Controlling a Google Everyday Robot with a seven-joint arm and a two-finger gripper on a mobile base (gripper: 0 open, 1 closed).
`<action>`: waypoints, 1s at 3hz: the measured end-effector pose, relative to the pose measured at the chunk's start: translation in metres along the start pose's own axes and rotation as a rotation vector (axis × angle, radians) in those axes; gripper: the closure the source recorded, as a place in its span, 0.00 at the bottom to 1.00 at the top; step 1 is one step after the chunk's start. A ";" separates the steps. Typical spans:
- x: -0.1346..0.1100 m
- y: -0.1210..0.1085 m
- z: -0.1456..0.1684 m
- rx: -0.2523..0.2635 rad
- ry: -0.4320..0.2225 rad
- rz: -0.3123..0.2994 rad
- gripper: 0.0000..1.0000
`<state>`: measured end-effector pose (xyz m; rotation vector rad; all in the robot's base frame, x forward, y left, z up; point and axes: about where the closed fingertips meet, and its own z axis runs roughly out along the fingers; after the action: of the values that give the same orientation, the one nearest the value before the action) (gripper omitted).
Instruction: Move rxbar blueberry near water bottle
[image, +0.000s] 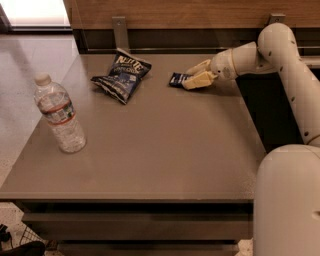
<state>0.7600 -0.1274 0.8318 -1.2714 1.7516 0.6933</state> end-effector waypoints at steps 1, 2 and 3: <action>-0.020 0.025 -0.018 0.042 0.017 -0.040 1.00; -0.077 0.070 -0.085 0.217 -0.006 -0.168 1.00; -0.129 0.141 -0.123 0.291 -0.018 -0.248 1.00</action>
Offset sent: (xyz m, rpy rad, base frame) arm -0.2854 0.0578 0.1832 -0.2263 -0.3578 -0.0977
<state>0.6060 -0.1190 0.9990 -1.2452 1.5778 0.2943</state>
